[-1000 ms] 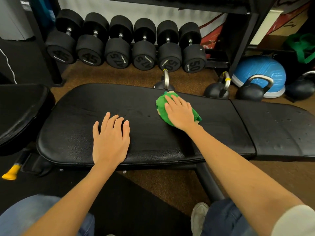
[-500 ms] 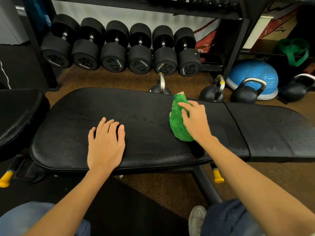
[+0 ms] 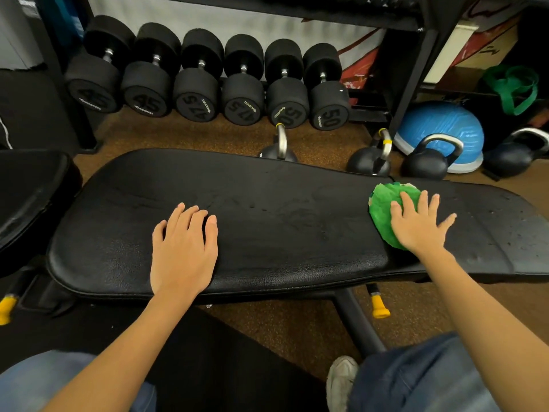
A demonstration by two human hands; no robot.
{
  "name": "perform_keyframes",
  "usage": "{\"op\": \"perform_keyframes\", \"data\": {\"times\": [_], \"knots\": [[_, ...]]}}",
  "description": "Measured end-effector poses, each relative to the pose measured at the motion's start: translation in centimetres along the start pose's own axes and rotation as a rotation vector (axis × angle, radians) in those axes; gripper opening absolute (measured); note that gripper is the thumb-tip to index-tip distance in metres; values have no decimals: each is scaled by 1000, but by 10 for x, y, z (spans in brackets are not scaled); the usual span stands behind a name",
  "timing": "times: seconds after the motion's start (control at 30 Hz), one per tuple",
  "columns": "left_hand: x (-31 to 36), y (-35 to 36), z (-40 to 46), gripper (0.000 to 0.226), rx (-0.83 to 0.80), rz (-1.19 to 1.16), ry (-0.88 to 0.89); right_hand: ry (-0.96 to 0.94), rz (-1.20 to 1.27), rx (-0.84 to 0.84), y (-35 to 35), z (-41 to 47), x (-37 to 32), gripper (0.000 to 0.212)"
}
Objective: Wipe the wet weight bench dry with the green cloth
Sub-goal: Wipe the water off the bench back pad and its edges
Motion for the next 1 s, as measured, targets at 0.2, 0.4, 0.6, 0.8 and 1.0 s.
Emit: {"op": "perform_keyframes", "data": {"times": [0.2, 0.4, 0.6, 0.8, 1.0], "knots": [[1, 1, 1, 55, -5, 7, 9, -25, -42, 64, 10, -14, -49, 85], [2, 1, 1, 54, -8, 3, 19, -259, -70, 34, 25, -40, -125, 69], [1, 2, 1, 43, -29, 0, 3, -428, -49, 36, 34, -76, -179, 64], [3, -1, 1, 42, -25, -6, -4, -695, 60, 29, 39, -118, -219, 53], [3, -3, -1, 41, -9, -33, 0, -976, 259, -77, 29, -154, -210, 41]]}}
Point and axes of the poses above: each hand's wrist, its own z-axis towards the middle knuckle, its own y-axis out of the palm, x = y × z, the point moved 6 cm from there along z, towards the middle knuckle, and after that the axes turned 2 degrees about y, right-handed, at the moved point
